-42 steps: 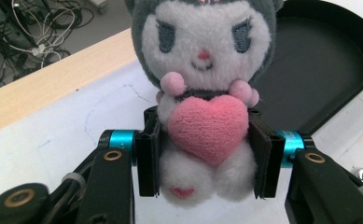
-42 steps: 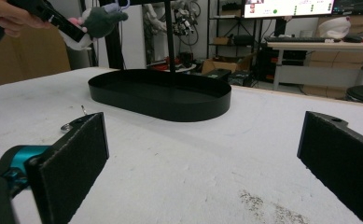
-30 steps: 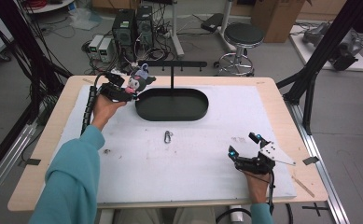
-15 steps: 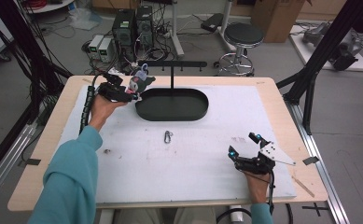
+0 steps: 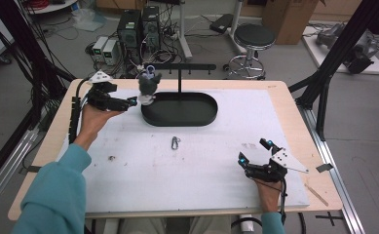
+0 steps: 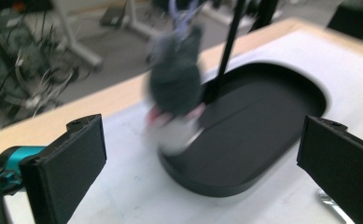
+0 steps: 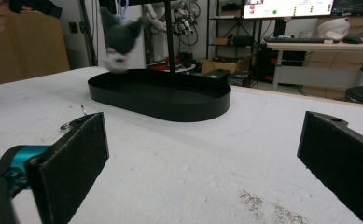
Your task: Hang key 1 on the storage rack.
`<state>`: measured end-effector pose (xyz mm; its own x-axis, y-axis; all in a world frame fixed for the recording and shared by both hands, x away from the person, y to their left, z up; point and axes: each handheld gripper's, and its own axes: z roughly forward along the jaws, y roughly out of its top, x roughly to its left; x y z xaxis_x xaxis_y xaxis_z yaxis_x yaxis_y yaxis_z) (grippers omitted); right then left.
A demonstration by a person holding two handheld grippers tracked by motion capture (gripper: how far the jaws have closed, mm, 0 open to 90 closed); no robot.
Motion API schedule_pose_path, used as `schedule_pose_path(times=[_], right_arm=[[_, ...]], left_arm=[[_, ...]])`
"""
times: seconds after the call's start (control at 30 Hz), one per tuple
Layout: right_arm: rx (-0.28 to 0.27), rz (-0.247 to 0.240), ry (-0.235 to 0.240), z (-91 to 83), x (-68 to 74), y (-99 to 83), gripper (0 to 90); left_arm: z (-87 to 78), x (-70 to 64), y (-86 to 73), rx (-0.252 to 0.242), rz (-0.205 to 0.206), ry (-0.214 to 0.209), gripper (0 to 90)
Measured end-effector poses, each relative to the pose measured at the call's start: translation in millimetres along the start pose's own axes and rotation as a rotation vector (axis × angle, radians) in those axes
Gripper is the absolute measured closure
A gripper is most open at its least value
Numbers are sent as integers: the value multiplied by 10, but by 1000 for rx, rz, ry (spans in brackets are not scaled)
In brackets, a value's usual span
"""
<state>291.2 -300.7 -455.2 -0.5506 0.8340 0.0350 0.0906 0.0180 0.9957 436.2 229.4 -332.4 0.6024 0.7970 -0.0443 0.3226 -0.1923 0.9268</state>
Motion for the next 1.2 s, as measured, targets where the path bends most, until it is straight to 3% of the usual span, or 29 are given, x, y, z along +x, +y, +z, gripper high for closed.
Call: schedule_pose_path(times=[0.17, 0.4, 0.6, 0.73, 0.87, 1.0, 1.2], right_arm=[[-4, -3, -2, 0, -3, 0, 12], [-1, -2, -2, 1, 2, 0, 12], [-3, -3, -2, 1, 1, 1, 12], [-2, -1, -2, 0, 0, 0, 12], [-3, -3, -1, 0, 2, 1, 12], [-2, -4, -1, 0, 3, 0, 12], [-3, -3, -3, -1, 1, 0, 12]], left_arm=[[-306, -31, -83, -102, -10, -39, 17], [-636, -78, -252, -193, 28, -51, 17], [-809, -155, -445, -221, 62, -55, 17], [-928, -232, -595, -266, 82, -62, 17], [-1042, -303, -656, -283, 109, -67, 17], [-1107, -354, -706, -301, 135, -71, 17], [-1115, -389, -846, -313, 143, -72, 17]])
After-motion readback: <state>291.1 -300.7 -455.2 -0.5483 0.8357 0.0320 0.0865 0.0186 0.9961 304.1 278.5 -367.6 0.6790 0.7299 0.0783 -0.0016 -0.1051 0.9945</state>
